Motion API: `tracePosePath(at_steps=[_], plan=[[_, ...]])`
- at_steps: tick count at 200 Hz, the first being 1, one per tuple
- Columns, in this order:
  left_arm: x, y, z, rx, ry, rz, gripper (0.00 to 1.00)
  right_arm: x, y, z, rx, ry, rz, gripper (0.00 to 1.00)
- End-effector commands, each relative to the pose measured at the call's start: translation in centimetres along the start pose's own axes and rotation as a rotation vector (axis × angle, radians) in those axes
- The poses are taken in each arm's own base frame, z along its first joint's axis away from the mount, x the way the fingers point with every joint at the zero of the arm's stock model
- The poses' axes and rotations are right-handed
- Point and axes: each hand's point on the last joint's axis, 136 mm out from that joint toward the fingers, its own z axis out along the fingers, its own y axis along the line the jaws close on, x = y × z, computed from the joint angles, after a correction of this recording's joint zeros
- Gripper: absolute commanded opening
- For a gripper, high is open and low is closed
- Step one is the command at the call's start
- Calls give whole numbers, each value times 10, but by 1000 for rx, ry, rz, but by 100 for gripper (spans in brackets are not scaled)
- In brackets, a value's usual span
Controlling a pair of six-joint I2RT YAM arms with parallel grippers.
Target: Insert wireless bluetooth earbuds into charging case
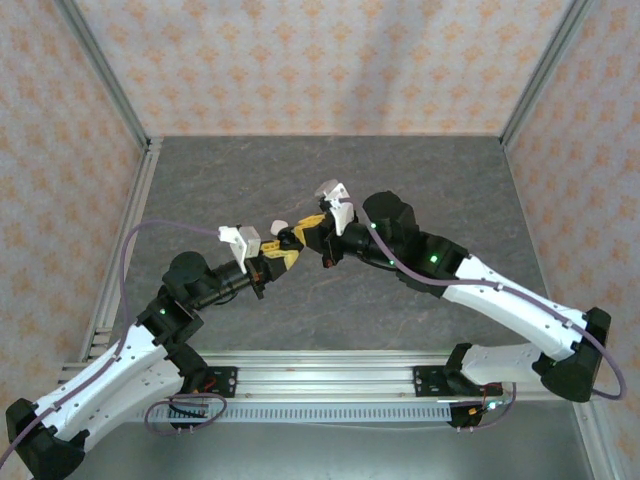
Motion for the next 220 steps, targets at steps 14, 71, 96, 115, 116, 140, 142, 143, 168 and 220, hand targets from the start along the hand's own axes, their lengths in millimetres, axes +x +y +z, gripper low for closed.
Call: tracePosePath(at_steps=[14,71,96,115,116,140,142,143,168,220], plan=[[-22,-12,-3,42,-74,7,0,-12,6,0,-16,-40,-29,1],[-24,-10,-4,31,-85,5,0,-6,14,0,-67,-32,-4,0],[-26,-10,-4,27,-91,2,0,-5,16,-7,-77,-40,5,0],[-28,-10,-5,25,-99,1,0,1,14,-7,-74,-29,11,0],[-28,-10,-5,24,-100,1,0,2,14,-6,-73,-28,11,0],[-29,-9,-5,21,-104,0,0,7,14,-5,-79,-16,18,0],[-29,-9,-5,20,-104,-1,0,8,14,-5,-79,-14,19,1],[-29,-9,-5,21,-104,-1,0,8,14,-5,-80,-14,19,1],[-30,-9,-5,17,-108,-4,0,9,18,-5,-98,-8,19,2],[-32,-8,-4,17,-114,-9,0,16,20,-1,-116,17,27,4]])
